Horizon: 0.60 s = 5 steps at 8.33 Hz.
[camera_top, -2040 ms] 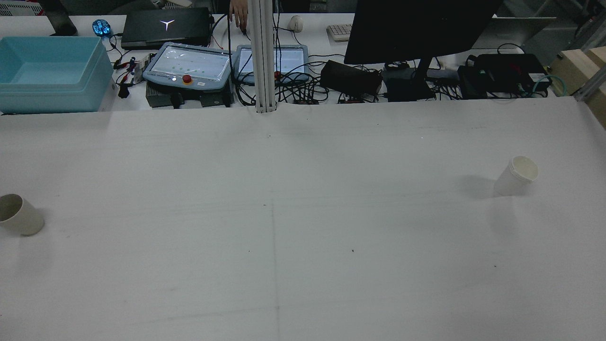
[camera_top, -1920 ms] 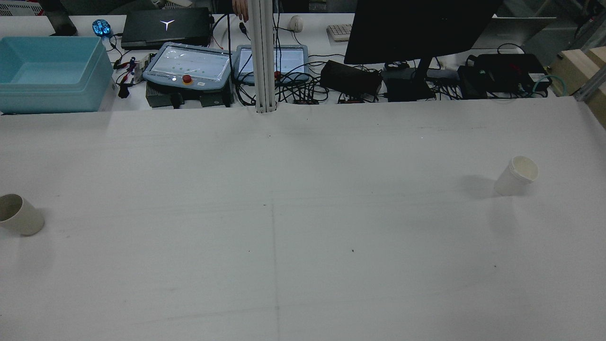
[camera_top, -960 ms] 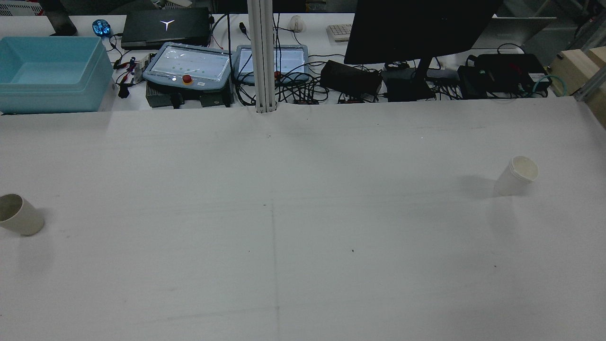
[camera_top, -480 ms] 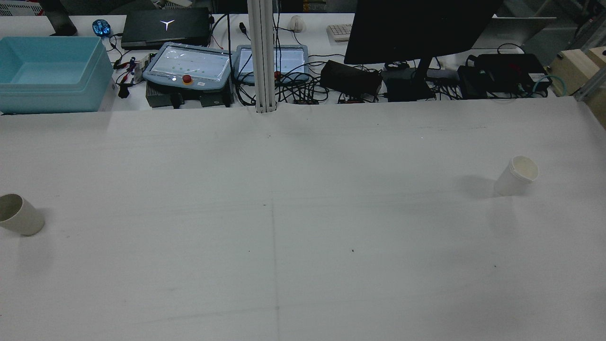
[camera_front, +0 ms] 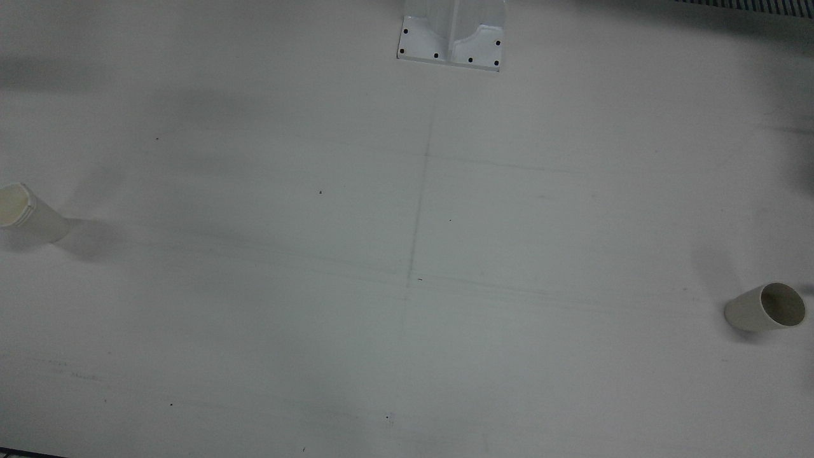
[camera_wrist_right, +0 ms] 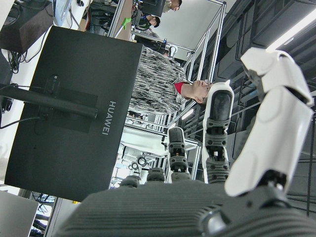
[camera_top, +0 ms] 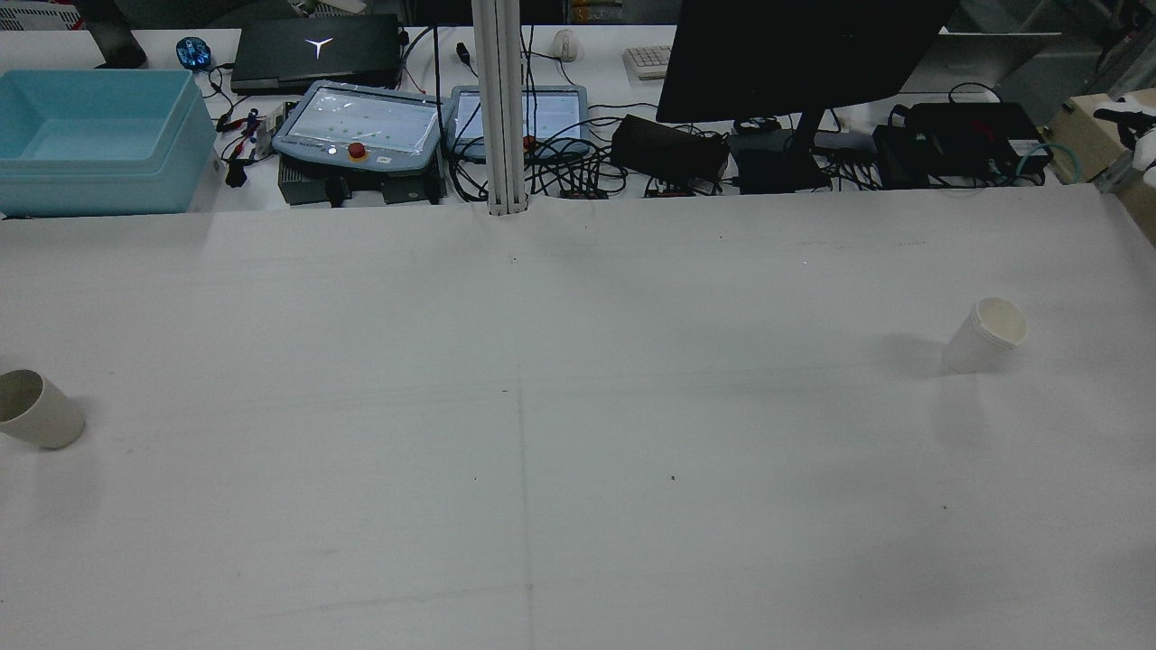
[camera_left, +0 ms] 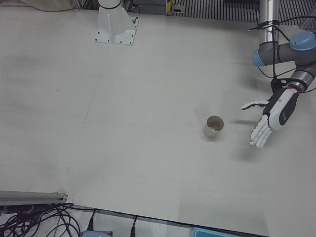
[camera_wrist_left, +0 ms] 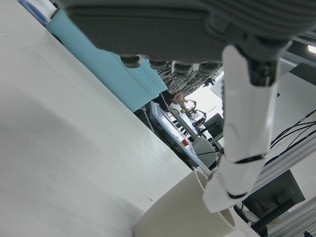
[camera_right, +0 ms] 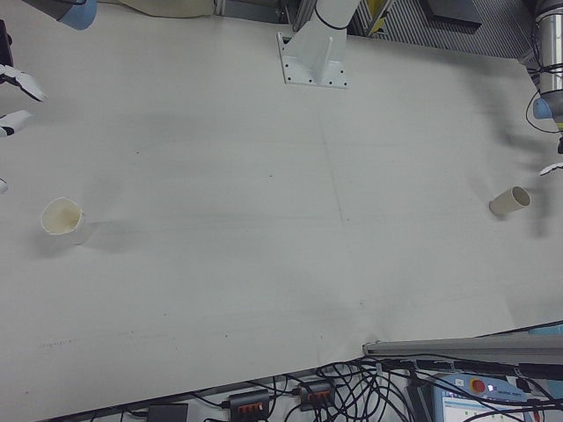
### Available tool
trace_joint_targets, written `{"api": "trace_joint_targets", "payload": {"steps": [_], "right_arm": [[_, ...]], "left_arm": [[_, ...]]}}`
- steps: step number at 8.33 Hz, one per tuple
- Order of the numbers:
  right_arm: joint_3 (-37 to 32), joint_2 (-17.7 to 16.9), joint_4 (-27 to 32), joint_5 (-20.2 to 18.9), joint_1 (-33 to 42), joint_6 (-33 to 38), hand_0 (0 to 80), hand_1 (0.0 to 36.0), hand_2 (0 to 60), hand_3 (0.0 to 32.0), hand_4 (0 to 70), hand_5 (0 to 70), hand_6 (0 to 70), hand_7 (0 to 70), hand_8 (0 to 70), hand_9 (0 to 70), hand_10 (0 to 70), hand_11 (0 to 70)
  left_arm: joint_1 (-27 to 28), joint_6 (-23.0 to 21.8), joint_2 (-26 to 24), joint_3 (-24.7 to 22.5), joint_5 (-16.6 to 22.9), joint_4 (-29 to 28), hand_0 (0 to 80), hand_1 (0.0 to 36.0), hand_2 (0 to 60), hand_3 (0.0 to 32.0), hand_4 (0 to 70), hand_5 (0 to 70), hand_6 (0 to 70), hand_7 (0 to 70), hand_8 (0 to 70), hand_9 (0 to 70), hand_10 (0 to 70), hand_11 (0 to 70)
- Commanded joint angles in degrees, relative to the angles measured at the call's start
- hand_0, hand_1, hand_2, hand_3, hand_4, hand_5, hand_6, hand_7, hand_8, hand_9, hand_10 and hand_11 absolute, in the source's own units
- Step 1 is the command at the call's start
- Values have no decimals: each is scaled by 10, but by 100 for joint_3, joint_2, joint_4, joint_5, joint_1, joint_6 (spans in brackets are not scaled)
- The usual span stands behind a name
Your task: Pour water
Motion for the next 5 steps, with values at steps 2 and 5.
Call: {"api": "trace_joint_targets", "payload": {"steps": [2, 5], "right_arm": [[104, 138, -118, 157, -273, -36, 471, 145, 325, 0, 535, 418, 164, 241, 22, 34, 0, 0], [122, 138, -180, 148, -300, -53, 470, 143, 323, 0, 548, 417, 163, 240, 22, 34, 0, 0]], "left_arm": [[390, 120, -115, 44, -133, 183, 496, 200, 224, 38, 51, 0, 7, 43, 0, 0, 0, 0], [936, 50, -142, 97, -731, 78, 386, 97, 218, 36, 66, 0, 4, 29, 0, 0, 0, 0]]}}
